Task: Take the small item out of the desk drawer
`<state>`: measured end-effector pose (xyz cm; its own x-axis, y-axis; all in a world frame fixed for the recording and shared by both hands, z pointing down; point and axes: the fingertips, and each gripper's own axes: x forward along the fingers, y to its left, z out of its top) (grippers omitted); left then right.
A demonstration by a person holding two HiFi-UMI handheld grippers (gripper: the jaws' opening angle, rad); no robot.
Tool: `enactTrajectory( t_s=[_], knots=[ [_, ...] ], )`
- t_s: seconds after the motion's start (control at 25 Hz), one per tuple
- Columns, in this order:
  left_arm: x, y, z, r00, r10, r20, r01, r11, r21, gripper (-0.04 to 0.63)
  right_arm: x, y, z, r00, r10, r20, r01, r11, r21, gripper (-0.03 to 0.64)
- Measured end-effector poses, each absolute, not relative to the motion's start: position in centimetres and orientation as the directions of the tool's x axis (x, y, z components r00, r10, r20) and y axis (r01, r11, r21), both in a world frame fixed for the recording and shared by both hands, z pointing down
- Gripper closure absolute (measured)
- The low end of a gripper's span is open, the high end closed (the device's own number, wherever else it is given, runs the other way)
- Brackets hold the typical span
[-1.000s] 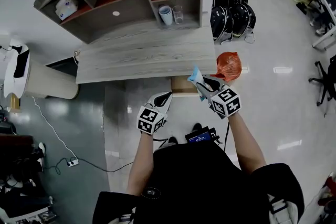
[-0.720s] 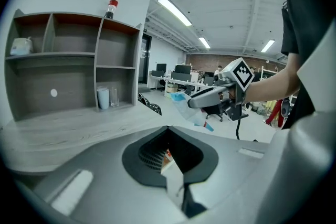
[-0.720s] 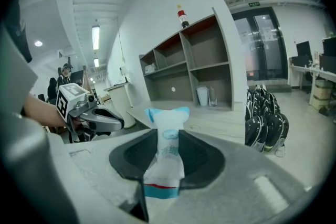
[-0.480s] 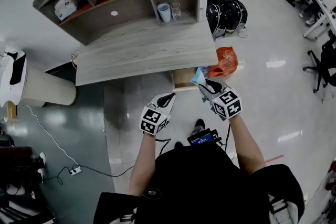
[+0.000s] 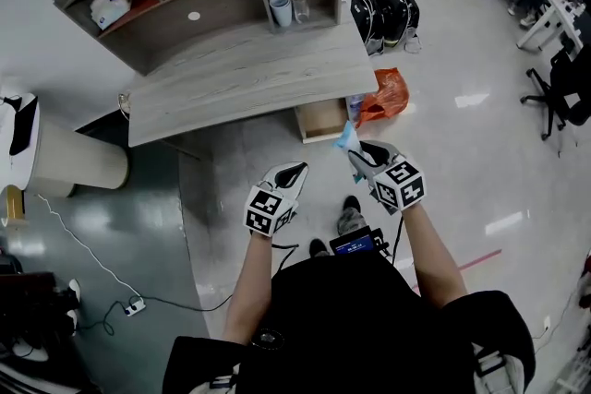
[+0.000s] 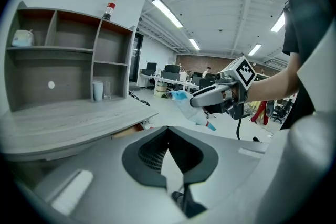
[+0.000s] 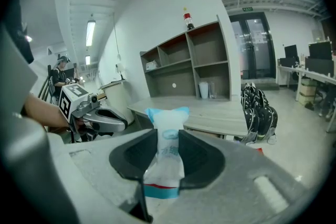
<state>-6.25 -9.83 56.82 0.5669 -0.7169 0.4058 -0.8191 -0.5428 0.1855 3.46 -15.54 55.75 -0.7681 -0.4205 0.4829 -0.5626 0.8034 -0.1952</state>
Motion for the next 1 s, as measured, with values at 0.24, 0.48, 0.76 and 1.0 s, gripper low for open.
enactTrajectory(
  t_s=[0.24, 0.48, 0.76, 1.0],
  knots=[
    [-5.3, -7.4, 56.5, 0.596, -0.697, 0.398, -0.796, -0.58, 0.176, 0.595, 4.4, -12.4, 55.5, -0.75, -0.454, 0.48, -0.593, 0.783, -0.186, 0.491],
    [-4.6, -4.9, 56.4, 0.612, -0.689, 0.389, -0.782, -0.6, 0.168, 0.595, 4.8, -9.1, 55.3, -0.743, -0.475, 0.471, -0.608, 0.773, -0.18, 0.491],
    [-3.8, -2.5, 56.3, 0.625, -0.682, 0.38, -0.771, -0.614, 0.167, 0.595, 5.6, -6.5, 55.1, -0.734, -0.499, 0.461, -0.624, 0.763, -0.167, 0.491],
    [-3.5, -1.5, 56.4, 0.632, -0.675, 0.381, -0.764, -0.626, 0.157, 0.597, 5.7, -5.0, 55.1, -0.732, -0.509, 0.453, -0.631, 0.757, -0.169, 0.492]
  ],
)
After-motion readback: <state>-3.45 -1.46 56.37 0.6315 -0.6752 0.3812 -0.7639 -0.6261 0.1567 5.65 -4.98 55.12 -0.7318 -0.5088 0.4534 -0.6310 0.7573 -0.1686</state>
